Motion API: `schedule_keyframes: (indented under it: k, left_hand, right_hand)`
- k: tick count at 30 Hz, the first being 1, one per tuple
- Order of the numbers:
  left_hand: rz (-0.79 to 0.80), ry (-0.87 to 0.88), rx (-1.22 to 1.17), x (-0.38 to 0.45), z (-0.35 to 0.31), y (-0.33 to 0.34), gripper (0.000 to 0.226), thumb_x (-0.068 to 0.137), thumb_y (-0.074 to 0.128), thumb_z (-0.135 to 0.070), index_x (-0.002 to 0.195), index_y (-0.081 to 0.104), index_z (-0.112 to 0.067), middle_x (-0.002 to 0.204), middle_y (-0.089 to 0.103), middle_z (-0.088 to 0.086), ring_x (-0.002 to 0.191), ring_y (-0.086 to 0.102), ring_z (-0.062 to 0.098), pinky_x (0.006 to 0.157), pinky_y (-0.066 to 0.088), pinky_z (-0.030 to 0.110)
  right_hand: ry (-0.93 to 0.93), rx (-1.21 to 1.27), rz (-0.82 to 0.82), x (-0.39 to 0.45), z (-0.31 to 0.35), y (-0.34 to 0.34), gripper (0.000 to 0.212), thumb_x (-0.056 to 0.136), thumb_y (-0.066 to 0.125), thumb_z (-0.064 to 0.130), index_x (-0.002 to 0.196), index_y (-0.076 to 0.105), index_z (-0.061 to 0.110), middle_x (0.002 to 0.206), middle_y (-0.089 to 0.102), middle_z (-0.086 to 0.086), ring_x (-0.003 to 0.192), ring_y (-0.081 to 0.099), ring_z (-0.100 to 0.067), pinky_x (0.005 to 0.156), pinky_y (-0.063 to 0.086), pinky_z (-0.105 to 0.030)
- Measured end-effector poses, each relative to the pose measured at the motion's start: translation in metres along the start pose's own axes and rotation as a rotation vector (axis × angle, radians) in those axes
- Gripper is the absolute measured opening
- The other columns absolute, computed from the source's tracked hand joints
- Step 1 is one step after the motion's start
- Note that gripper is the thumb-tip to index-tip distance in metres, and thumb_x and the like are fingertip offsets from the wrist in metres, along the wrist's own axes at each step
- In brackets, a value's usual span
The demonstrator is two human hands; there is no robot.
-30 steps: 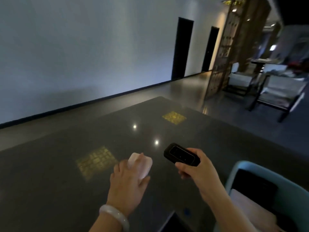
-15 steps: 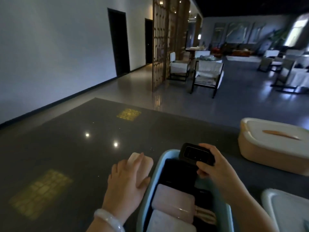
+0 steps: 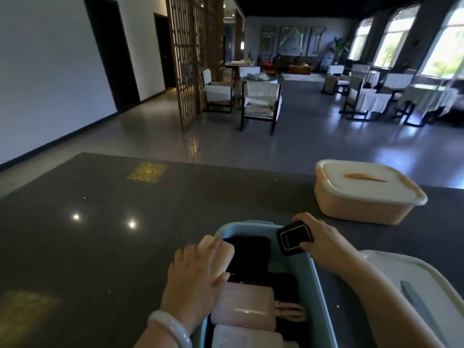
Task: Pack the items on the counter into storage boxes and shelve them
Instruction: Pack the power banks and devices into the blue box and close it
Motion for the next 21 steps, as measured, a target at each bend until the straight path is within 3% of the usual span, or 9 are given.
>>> schedule_keyframes:
  k: [5, 10, 13, 16, 21]
  left_hand:
    - [-0.001, 0.003, 0.013, 0.003, 0.003, 0.004, 0.069, 0.085, 0.051, -0.060, 0.139, 0.010, -0.047, 0.121, 0.037, -0.006, 0.102, 0.034, 0.011, 0.091, 0.040, 0.028]
    - [0.003, 0.021, 0.040, 0.002, 0.001, 0.007, 0.073, 0.087, 0.047, -0.059, 0.142, 0.001, -0.044, 0.124, 0.035, -0.002, 0.108, 0.036, 0.015, 0.090, 0.039, 0.030]
    - [-0.020, 0.037, 0.090, 0.000, 0.000, 0.006, 0.074, 0.087, 0.046, -0.059, 0.144, 0.001, -0.042, 0.125, 0.035, -0.001, 0.110, 0.036, 0.018, 0.091, 0.040, 0.031]
    - [-0.049, 0.026, 0.113, -0.001, 0.000, 0.007, 0.074, 0.088, 0.042, -0.060, 0.146, -0.001, -0.042, 0.124, 0.036, -0.001, 0.109, 0.037, 0.018, 0.091, 0.039, 0.031]
    - [-0.024, 0.013, 0.094, -0.002, 0.000, 0.009, 0.075, 0.090, 0.039, -0.059, 0.146, -0.008, -0.041, 0.125, 0.035, 0.000, 0.110, 0.036, 0.018, 0.095, 0.038, 0.033]
  right_hand:
    - [0.039, -0.130, 0.071, 0.004, 0.000, 0.021, 0.050, 0.084, 0.057, 0.011, 0.125, 0.040, 0.035, 0.106, 0.053, -0.001, 0.095, 0.056, -0.024, 0.080, 0.047, -0.036]
    - [0.091, -0.196, 0.061, 0.010, 0.000, 0.029, 0.037, 0.082, 0.056, 0.011, 0.109, 0.035, 0.026, 0.088, 0.057, -0.002, 0.077, 0.060, -0.024, 0.064, 0.050, -0.039]
    - [0.135, -0.198, -0.011, 0.010, -0.004, 0.029, 0.027, 0.082, 0.063, 0.014, 0.097, 0.042, 0.020, 0.090, 0.059, -0.005, 0.081, 0.060, -0.027, 0.068, 0.051, -0.039]
    - [0.144, -0.114, -0.100, 0.011, -0.010, 0.032, 0.022, 0.083, 0.065, 0.019, 0.089, 0.045, 0.026, 0.083, 0.058, 0.001, 0.074, 0.058, -0.018, 0.060, 0.044, -0.031]
    - [0.049, -0.134, -0.290, 0.016, -0.018, 0.038, 0.025, 0.078, 0.077, 0.021, 0.099, 0.064, 0.016, 0.090, 0.047, 0.004, 0.095, 0.051, -0.021, 0.071, 0.038, -0.028]
Point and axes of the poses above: each hand's wrist, its own x-axis towards the middle knuckle, its own y-axis out of the palm, z = x × y, the point moved 8 cm from there along x, towards the middle knuckle
